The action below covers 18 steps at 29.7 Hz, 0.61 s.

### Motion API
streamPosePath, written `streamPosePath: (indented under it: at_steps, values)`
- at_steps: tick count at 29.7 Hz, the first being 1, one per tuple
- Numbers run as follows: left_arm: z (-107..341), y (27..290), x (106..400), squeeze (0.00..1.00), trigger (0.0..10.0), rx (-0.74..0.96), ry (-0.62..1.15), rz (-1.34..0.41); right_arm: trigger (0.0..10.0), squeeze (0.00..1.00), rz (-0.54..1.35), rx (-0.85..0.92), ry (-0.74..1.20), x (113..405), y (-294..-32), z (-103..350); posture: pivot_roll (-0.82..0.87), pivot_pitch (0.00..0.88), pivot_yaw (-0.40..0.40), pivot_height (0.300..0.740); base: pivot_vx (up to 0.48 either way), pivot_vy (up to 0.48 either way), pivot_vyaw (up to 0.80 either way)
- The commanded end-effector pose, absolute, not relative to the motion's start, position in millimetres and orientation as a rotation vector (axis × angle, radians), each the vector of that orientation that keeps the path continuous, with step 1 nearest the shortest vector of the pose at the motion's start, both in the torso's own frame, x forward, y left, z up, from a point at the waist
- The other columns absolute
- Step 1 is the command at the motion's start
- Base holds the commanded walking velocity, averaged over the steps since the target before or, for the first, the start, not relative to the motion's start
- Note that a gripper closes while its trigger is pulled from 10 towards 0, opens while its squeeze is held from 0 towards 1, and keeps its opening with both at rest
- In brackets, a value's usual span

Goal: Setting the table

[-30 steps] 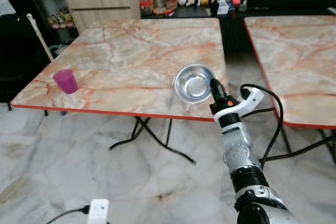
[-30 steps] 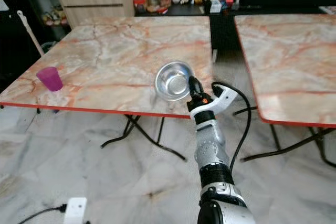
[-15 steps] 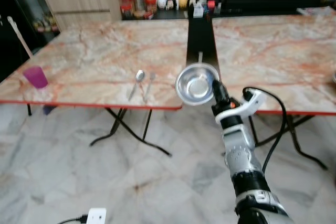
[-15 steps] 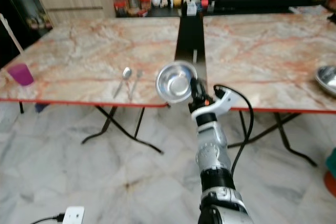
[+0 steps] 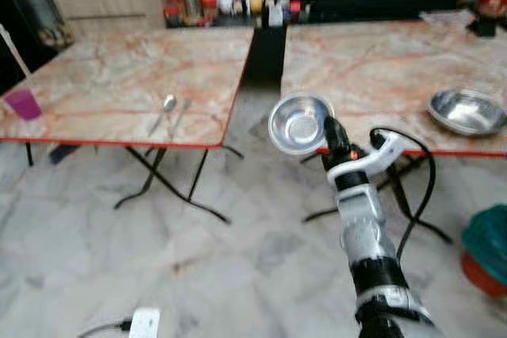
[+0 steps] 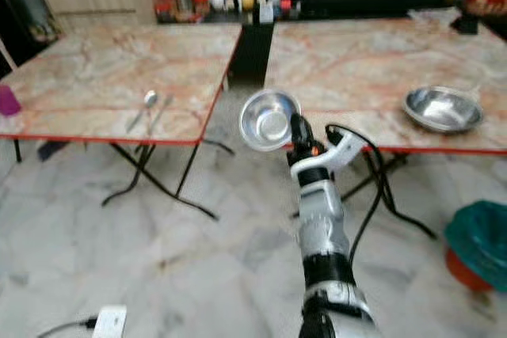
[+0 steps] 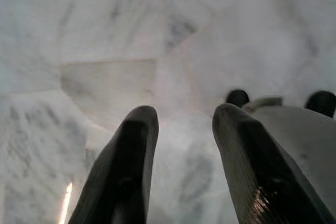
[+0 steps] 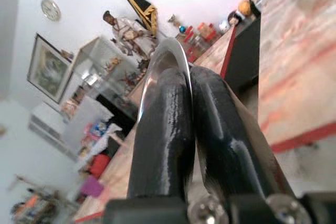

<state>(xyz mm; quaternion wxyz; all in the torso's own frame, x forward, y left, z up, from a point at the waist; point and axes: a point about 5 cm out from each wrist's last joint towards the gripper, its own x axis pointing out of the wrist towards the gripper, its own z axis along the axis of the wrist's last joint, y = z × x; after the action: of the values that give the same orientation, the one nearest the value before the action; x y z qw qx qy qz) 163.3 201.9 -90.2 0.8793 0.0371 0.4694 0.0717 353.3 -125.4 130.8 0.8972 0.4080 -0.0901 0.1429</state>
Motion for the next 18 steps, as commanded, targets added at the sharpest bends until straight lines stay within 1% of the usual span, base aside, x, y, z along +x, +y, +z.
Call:
streamPosePath:
  at_steps: [1, 6, 7, 18]
  values:
    - [-87.8, 208.3, 165.2, 0.0, 10.0, 0.054, 0.95, 0.184, 10.0, 0.0, 0.305, 0.838, -0.193, 355.8, -124.4, 136.4, 0.0, 0.011, 0.07, 0.74, 0.0, 0.0, 0.0]
    - [-88.4, 205.7, 165.3, 0.0, 10.0, 0.039, 0.956, 0.176, 10.0, 0.0, 0.299, 0.837, -0.199, 357.5, -125.3, 138.9, -0.01, 0.018, 0.07, 0.74, 0.0, 0.0, 0.0]
    - [-88.5, 205.3, 165.4, 0.0, 10.0, 0.04, 0.957, 0.176, 10.0, 0.0, 0.298, 0.837, -0.2, 357.8, -125.6, 139.3, -0.01, 0.02, 0.068, 0.74, 0.266, 0.0, 0.0]
    - [-88.3, 202.6, 167.3, 0.0, 10.0, 0.043, 0.959, 0.172, 10.0, 0.0, 0.273, 0.827, -0.206, 359.7, -130.5, 141.6, -0.02, 0.027, 0.068, 0.74, 0.394, 0.0, 0.0]
